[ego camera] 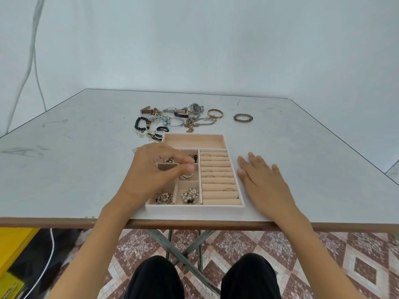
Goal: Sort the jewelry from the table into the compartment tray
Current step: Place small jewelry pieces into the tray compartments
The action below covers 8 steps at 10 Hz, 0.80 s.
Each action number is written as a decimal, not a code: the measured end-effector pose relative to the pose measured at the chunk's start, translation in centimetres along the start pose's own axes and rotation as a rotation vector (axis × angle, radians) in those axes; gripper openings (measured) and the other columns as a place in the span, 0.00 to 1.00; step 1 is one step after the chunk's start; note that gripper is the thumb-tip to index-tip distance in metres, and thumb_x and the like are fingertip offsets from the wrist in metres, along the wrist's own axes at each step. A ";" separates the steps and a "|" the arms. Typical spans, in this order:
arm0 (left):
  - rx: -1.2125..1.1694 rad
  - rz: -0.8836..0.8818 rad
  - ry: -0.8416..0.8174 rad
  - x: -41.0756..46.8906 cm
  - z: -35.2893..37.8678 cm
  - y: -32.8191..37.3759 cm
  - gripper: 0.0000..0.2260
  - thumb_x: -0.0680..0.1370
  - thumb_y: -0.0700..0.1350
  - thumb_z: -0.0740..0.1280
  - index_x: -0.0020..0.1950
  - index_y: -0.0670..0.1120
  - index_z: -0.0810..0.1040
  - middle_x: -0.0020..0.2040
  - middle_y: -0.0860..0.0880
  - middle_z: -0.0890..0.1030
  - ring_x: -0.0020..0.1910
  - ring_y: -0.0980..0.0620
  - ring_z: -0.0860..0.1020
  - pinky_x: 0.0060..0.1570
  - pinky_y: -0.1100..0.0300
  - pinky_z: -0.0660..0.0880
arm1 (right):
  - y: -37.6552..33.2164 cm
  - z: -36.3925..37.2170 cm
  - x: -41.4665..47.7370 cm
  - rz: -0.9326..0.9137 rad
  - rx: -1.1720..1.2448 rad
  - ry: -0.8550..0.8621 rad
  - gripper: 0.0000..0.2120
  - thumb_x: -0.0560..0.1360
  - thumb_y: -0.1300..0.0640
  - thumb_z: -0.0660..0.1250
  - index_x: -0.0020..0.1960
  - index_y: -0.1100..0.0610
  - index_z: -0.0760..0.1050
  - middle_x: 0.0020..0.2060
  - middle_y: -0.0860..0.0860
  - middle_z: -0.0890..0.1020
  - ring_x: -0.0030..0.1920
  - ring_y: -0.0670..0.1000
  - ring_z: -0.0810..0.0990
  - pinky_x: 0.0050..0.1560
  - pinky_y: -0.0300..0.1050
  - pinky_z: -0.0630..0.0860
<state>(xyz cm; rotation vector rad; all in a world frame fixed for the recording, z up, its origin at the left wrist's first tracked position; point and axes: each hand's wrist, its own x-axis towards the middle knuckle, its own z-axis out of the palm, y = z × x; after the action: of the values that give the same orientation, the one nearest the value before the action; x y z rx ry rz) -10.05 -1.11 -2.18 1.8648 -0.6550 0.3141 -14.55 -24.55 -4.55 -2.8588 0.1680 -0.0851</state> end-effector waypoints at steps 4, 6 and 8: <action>0.403 0.341 -0.270 0.4 1.4 1.4 0.08 0.70 0.60 0.69 0.41 0.58 0.83 0.36 0.61 0.81 0.43 0.62 0.76 0.66 0.58 0.58 | -0.3 0.0 0.1 0.011 -0.064 -0.007 0.24 0.83 0.47 0.42 0.78 0.48 0.48 0.78 0.48 0.48 0.78 0.48 0.44 0.76 0.52 0.41; 0.567 0.442 -0.319 0.4 1.6 1.8 0.07 0.72 0.57 0.68 0.40 0.58 0.83 0.34 0.66 0.77 0.43 0.65 0.73 0.64 0.47 0.62 | -0.2 0.1 0.1 0.013 -0.074 -0.001 0.24 0.83 0.48 0.42 0.78 0.48 0.47 0.78 0.48 0.48 0.78 0.49 0.44 0.76 0.53 0.41; 0.669 0.477 -0.370 0.6 1.4 2.2 0.07 0.73 0.57 0.66 0.43 0.59 0.83 0.37 0.63 0.81 0.45 0.62 0.74 0.63 0.44 0.63 | -0.4 0.0 0.0 0.012 -0.069 0.004 0.24 0.83 0.47 0.42 0.78 0.48 0.48 0.78 0.48 0.48 0.78 0.48 0.44 0.76 0.53 0.41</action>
<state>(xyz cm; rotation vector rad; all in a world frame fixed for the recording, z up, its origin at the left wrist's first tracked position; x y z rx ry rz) -10.99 -3.15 -0.71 2.4122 -1.3849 0.5517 -14.50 -24.20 -4.49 -2.9261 0.1932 -0.0849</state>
